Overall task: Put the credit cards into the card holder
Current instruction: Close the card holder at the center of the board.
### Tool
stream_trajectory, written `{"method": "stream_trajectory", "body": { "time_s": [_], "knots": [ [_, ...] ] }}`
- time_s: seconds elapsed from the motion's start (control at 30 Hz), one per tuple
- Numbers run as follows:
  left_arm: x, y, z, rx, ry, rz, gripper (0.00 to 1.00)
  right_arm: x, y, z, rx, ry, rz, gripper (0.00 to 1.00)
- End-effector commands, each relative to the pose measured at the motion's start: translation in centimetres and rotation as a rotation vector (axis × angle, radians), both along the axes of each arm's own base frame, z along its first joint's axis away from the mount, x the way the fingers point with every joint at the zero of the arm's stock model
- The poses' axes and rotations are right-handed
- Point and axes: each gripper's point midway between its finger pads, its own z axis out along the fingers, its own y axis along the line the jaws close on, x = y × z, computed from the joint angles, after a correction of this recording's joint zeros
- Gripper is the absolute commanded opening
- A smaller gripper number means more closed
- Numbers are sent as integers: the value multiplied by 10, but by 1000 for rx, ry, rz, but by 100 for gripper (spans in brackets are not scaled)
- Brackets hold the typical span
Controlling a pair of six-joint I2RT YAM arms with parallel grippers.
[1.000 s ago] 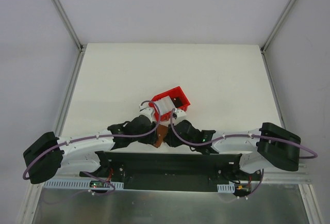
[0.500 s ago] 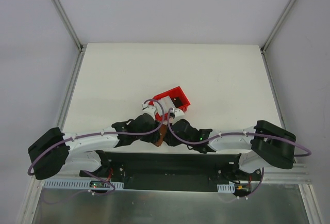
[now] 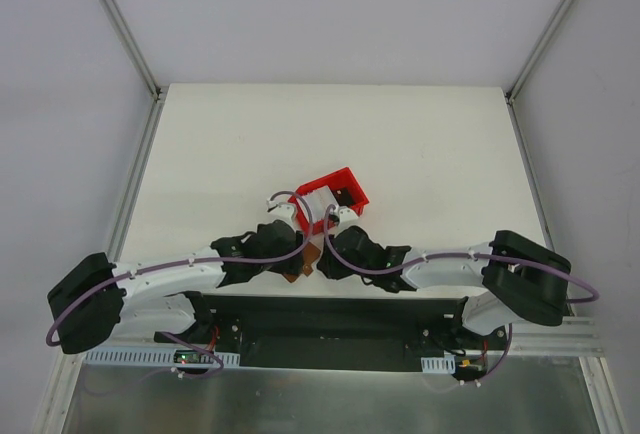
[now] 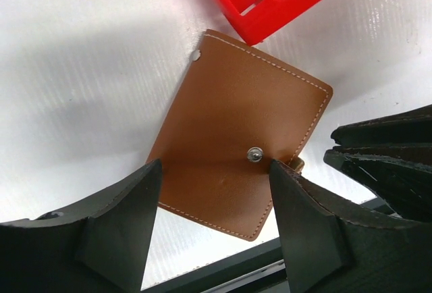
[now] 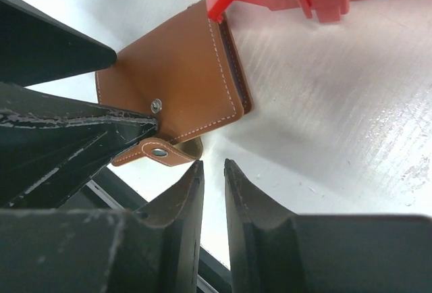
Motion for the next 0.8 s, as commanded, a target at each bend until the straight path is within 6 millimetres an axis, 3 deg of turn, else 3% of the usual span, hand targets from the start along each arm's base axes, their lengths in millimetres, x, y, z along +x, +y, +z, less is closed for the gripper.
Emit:
{"method": "stream_trajectory", "body": {
  "time_s": [0.0, 0.27, 0.37, 0.53, 0.77],
  "knots": [
    [1, 17, 4, 46, -33, 18, 66, 5, 17, 19, 54, -25, 24, 22],
    [6, 16, 26, 15, -101, -14, 74, 4, 13, 22, 62, -28, 22, 22],
    [2, 22, 18, 44, -68, -11, 80, 2, 14, 24, 69, -28, 30, 23],
    [-5, 26, -3, 83, 12, -12, 80, 0, 14, 28, 84, -25, 38, 23],
    [-8, 26, -9, 70, 27, -35, 82, -1, 12, 30, 92, -27, 37, 24]
  ]
}}
